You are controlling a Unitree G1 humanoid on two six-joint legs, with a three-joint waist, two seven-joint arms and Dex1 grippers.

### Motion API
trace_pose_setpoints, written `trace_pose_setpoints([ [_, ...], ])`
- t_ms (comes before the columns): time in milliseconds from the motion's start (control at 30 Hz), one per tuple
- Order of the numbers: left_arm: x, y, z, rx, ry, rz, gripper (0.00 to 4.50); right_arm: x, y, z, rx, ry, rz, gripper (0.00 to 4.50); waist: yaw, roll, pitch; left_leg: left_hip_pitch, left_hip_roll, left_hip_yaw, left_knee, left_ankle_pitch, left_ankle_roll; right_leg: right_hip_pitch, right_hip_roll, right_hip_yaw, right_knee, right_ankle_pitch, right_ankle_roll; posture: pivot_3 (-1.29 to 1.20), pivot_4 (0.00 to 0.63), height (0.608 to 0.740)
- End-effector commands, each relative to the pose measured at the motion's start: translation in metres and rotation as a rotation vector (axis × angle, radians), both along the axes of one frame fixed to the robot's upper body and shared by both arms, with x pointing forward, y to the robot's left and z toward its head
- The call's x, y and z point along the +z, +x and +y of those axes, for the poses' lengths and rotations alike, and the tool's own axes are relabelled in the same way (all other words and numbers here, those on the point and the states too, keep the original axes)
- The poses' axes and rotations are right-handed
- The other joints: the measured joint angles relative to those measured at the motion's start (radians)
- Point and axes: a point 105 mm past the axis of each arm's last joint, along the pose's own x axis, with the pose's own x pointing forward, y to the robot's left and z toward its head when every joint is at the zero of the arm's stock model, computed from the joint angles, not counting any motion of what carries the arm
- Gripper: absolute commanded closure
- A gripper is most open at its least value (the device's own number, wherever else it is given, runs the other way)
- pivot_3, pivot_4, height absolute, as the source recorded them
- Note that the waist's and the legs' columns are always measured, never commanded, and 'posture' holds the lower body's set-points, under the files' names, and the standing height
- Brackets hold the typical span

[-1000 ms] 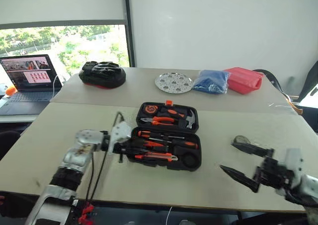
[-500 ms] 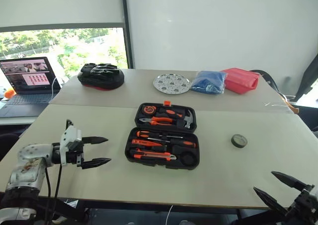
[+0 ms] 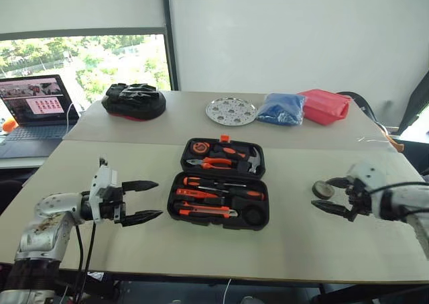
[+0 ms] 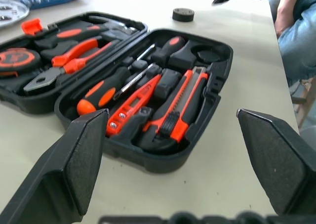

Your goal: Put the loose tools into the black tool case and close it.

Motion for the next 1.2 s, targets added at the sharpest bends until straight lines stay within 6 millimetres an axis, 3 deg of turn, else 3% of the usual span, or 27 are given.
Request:
trace_pose_setpoints([
  [33, 0.007, -0.002, -0.006, -0.016, 0.000, -0.039, 0.04, -0.004, 0.014, -0.018, -0.047, -0.077, 0.029, 0.00, 0.005, 0.000, 0.000, 0.000, 0.000, 0.000, 0.000, 0.000, 0.000, -0.001, 0.000, 0.000, 0.000, 0.000, 0.000, 0.00, 0.150, 0.740],
  [67, 0.007, -0.002, -0.007, -0.014, -0.001, -0.042, 0.04, -0.004, 0.018, -0.020, -0.054, -0.080, 0.030, 0.00, 0.005, 0.000, 0.000, -0.001, 0.000, 0.000, 0.000, 0.000, 0.001, -0.001, -0.001, 0.000, 0.000, 0.000, 0.000, 0.00, 0.150, 0.740],
  [167, 0.005, -0.003, -0.007, -0.009, -0.002, -0.042, 0.00, -0.006, 0.027, -0.015, -0.042, -0.058, 0.036, 0.70, 0.005, 0.000, 0.000, -0.001, 0.000, 0.001, 0.001, -0.001, 0.001, -0.002, -0.001, 0.001, 0.000, 0.000, 0.001, 0.00, 0.150, 0.740],
  [400, 0.002, -0.004, -0.006, -0.004, -0.004, -0.044, 0.00, -0.012, 0.038, -0.015, -0.014, -0.081, 0.035, 3.14, 0.000, 0.000, 0.000, 0.000, 0.000, 0.001, 0.000, -0.001, 0.001, -0.001, 0.000, 0.001, 0.001, 0.001, 0.000, 0.00, 0.150, 0.740],
  [533, -0.001, -0.006, -0.006, -0.003, 0.001, -0.039, 0.00, -0.003, 0.040, -0.016, 0.029, -0.100, -0.001, 4.46, -0.005, 0.000, 0.000, 0.000, 0.000, 0.001, 0.001, -0.001, 0.001, -0.001, -0.001, 0.001, 0.001, 0.001, 0.000, 0.00, 0.150, 0.740],
  [633, -0.002, -0.008, -0.006, -0.005, 0.003, -0.036, 0.00, 0.019, 0.042, 0.003, 0.138, -0.049, -0.073, 4.49, -0.008, 0.001, 0.001, 0.000, 0.000, 0.001, 0.000, -0.001, 0.001, -0.001, -0.001, 0.001, 0.001, 0.001, 0.000, 0.00, 0.150, 0.740],
  [733, -0.002, -0.010, -0.006, -0.009, 0.002, -0.035, 0.00, 0.050, 0.031, 0.046, 0.338, 0.049, -0.117, 4.49, -0.015, 0.002, 0.001, 0.000, 0.000, 0.001, 0.000, -0.001, 0.001, -0.001, -0.001, 0.001, 0.001, 0.001, 0.000, 0.00, 0.150, 0.740],
  [833, -0.002, -0.013, -0.006, -0.019, 0.000, -0.038, 0.00, 0.069, 0.005, 0.101, 0.556, 0.110, -0.086, 4.49, -0.022, 0.003, 0.002, 0.000, 0.002, 0.000, 0.000, -0.001, 0.001, -0.001, 0.000, 0.001, 0.002, 0.001, 0.000, 0.00, 0.150, 0.740],
  [933, -0.003, -0.015, -0.007, -0.037, 0.007, -0.030, 0.00, 0.068, -0.021, 0.138, 0.694, 0.138, -0.017, 4.49, -0.017, 0.003, 0.002, 0.000, 0.002, -0.002, 0.000, -0.001, 0.001, -0.002, 0.001, -0.001, 0.003, 0.001, -0.001, 0.00, 0.150, 0.740],
  [1033, -0.005, -0.016, -0.010, -0.046, 0.011, -0.033, 0.00, 0.055, -0.038, 0.165, 0.766, 0.127, 0.036, 4.49, -0.010, 0.003, 0.002, 0.000, 0.002, -0.002, 0.000, -0.001, 0.001, -0.001, 0.000, -0.001, 0.002, 0.001, -0.001, 0.00, 0.150, 0.740],
  [1200, -0.009, -0.021, -0.013, -0.081, 0.043, -0.040, 0.00, 0.024, -0.045, 0.174, 0.759, 0.045, 0.112, 4.49, 0.004, 0.003, 0.002, -0.001, 0.000, -0.001, 0.002, -0.001, 0.001, -0.002, -0.002, -0.001, 0.001, 0.001, 0.000, 0.00, 0.150, 0.740],
])
